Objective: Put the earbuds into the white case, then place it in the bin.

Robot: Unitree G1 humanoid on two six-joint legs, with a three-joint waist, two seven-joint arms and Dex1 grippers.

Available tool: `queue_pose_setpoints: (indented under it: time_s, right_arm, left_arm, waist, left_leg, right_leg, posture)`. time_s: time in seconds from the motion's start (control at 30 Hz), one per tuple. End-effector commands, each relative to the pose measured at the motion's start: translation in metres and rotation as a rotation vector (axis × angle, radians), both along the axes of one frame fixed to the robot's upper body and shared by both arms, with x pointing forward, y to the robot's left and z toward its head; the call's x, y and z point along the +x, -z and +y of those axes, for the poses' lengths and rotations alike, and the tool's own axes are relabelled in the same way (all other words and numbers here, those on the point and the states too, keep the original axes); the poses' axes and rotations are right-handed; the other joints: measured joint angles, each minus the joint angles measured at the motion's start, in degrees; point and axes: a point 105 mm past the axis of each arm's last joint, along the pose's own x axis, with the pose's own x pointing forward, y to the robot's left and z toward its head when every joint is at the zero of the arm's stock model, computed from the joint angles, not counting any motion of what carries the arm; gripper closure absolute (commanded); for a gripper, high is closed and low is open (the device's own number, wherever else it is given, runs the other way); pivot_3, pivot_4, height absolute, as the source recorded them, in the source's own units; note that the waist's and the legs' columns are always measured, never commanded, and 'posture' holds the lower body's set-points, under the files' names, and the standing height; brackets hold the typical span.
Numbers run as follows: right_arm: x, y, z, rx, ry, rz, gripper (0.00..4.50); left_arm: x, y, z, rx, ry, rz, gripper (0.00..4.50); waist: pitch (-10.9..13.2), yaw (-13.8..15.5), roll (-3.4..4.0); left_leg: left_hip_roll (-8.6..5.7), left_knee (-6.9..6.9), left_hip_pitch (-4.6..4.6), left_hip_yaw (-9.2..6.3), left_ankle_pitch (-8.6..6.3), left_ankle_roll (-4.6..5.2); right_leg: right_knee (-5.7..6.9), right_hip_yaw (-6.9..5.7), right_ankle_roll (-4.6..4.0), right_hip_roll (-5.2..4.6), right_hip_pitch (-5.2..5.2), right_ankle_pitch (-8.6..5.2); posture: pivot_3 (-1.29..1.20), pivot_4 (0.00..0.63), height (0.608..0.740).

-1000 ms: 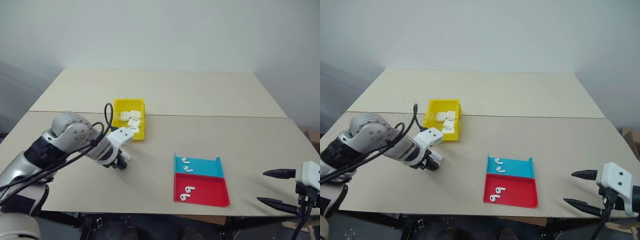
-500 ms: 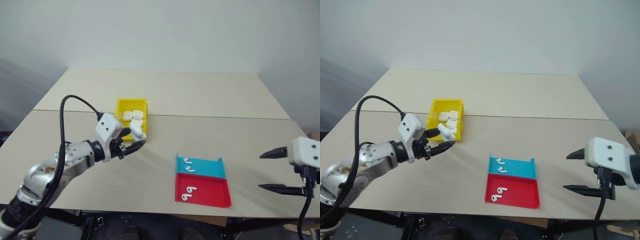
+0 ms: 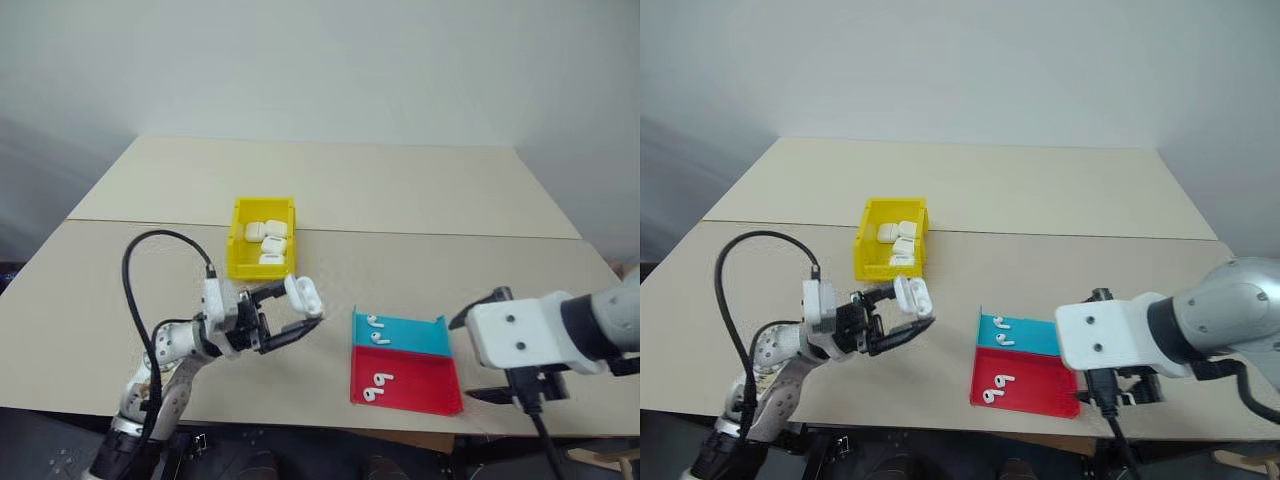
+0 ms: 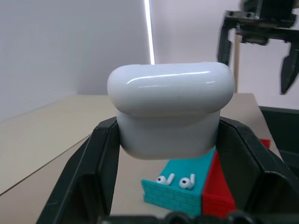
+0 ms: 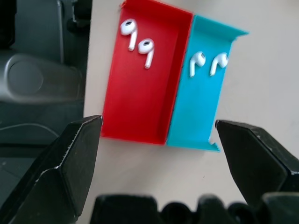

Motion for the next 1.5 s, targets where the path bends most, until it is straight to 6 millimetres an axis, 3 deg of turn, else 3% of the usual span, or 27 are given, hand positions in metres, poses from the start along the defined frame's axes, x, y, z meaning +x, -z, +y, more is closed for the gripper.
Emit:
queue_pose_setpoints:
  time_s: [0.03,0.2,0.3,0.4,0.97,1.5]
  right_arm:
    - [0.002,0.012,0.007,-0.004,-0.001,0.022,0.00]
    - [0.012,0.030,0.025,-0.011,-0.016,0.056,0.00]
    - [0.017,0.041,0.036,-0.040,-0.037,0.064,0.60]
    - [0.025,0.046,0.044,-0.067,-0.040,0.045,1.57]
    - [0.035,0.078,0.072,-0.172,-0.131,0.018,1.57]
    - [0.040,0.087,0.082,-0.156,-0.131,0.007,1.57]
  left_arm:
    - [-0.007,0.001,0.000,-0.003,0.061,-0.050,1.71]
    - [-0.012,0.007,0.005,-0.001,0.110,-0.041,1.71]
    - [-0.016,0.008,0.007,-0.007,0.137,-0.058,1.71]
    - [-0.018,0.006,0.007,-0.007,0.141,-0.065,1.71]
    - [-0.019,0.009,0.020,0.050,0.064,-0.057,1.71]
    - [-0.019,0.011,0.021,0.080,0.021,-0.037,1.71]
  waist:
    - [0.00,-0.14,0.00]
    - [0.00,-0.97,0.01]
    - [-0.01,-1.24,0.02]
    - [-0.01,-1.15,0.03]
    - [-0.02,-1.18,0.04]
    - [-0.02,-1.21,0.04]
  left_leg:
    - [0.00,0.00,-0.02,0.00,0.00,0.00]
    - [0.03,0.01,-0.06,-0.02,0.00,0.00]
    - [0.04,0.01,-0.05,-0.03,0.00,0.01]
    - [0.04,0.01,-0.07,-0.04,0.00,0.01]
    - [0.05,0.01,-0.07,-0.06,0.00,0.03]
    - [0.05,0.01,-0.07,-0.07,0.00,0.03]
  right_leg:
    - [0.00,0.00,0.00,0.00,-0.01,0.00]
    - [0.04,-0.01,0.01,0.02,-0.08,0.00]
    - [0.08,-0.01,0.00,0.03,-0.10,0.00]
    - [0.10,-0.03,0.00,0.04,-0.13,0.00]
    - [0.13,-0.07,-0.01,0.04,-0.16,0.00]
    - [0.13,-0.08,-0.01,0.05,-0.16,0.00]
  posture:
    - [0.00,0.150,0.740]
    - [0.00,0.150,0.740]
    - [0.00,0.150,0.740]
    - [0.00,0.150,0.740]
    - [0.00,0.150,0.740]
    - [0.00,0.150,0.740]
